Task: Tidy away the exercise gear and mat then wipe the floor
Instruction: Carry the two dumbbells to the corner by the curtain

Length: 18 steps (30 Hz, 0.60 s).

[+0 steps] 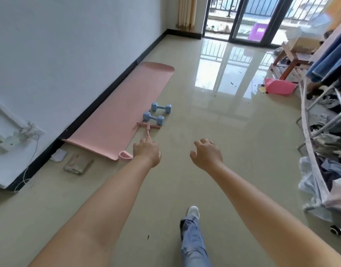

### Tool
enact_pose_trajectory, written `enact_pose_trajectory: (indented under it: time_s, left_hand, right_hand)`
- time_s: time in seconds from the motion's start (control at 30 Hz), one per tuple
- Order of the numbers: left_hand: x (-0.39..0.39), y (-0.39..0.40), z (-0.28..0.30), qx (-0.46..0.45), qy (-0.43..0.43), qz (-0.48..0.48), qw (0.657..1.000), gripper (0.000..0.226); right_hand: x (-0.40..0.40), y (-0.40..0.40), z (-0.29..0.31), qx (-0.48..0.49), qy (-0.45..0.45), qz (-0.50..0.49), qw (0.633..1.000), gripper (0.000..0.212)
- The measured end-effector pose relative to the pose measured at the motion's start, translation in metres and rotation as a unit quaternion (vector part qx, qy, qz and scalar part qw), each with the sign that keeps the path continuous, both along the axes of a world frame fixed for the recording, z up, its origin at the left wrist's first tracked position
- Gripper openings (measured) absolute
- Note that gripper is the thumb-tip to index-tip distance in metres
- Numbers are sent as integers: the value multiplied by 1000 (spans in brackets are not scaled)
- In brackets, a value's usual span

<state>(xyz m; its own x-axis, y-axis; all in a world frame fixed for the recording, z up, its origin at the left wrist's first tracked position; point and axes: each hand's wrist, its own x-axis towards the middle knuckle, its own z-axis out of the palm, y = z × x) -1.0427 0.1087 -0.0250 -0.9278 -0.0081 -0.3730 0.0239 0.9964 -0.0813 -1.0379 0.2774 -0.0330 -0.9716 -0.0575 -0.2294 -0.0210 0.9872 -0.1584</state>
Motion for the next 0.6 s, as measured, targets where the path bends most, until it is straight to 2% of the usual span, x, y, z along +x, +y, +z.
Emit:
enact_pose_trajectory:
  time_s: [0.3,0.6]
  left_hand:
    - [-235,20,-7,7,-17,90,996,52]
    - [-468,-18,-37,6,-29,158,987,44]
  right_hand:
    - [-271,36,2,-4,-6,57,998,41]
    - [-525,1,-37,-7,-29,119,992,42]
